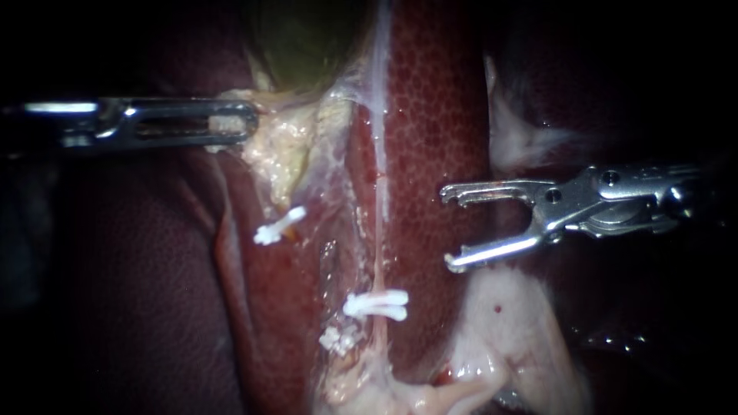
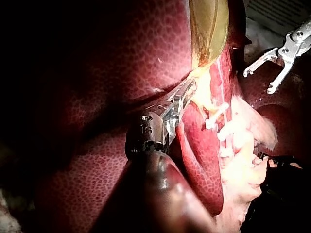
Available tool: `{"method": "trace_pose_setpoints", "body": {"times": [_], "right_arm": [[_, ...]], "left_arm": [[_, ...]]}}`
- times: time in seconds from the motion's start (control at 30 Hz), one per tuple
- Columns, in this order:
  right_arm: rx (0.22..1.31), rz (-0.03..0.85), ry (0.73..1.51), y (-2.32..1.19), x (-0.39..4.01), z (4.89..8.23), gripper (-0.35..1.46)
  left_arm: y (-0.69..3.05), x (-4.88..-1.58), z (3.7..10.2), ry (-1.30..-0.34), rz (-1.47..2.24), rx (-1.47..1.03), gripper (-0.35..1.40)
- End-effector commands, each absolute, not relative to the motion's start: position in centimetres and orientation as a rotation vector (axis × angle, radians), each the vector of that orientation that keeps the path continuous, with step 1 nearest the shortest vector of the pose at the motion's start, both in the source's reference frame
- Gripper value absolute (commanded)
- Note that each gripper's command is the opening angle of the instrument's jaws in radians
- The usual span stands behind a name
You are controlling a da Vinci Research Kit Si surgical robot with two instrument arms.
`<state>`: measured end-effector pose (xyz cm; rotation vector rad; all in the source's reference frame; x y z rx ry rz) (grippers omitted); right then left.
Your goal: Going back second clip right tube
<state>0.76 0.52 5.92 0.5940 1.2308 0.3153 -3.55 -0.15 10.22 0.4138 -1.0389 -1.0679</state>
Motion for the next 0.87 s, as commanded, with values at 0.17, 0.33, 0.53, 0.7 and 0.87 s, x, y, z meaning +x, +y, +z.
{"method": "trace_pose_setpoints", "body": {"times": [0.17,0.33,0.53,0.7,0.87], "right_arm": [[0.594,0.315,1.231,0.51,0.76,5.91,0.6],[0.595,0.314,1.231,0.5,0.77,5.9,0.6],[0.591,0.311,1.235,0.49,0.78,5.87,0.6],[0.587,0.308,1.239,0.5,0.79,5.86,0.6],[0.587,0.308,1.239,0.5,0.79,5.86,0.6]], "left_arm": [[-0.2,-3.73,10.32,-1.029,-1.055,0.425,-0.35],[-0.27,-3.83,10.39,-1.021,-1.041,0.426,-0.35],[-0.28,-3.85,10.4,-1.022,-1.039,0.428,-0.35],[-0.28,-3.85,10.4,-1.022,-1.038,0.428,-0.35],[-0.28,-3.84,10.4,-1.022,-1.038,0.428,-0.35]]}}
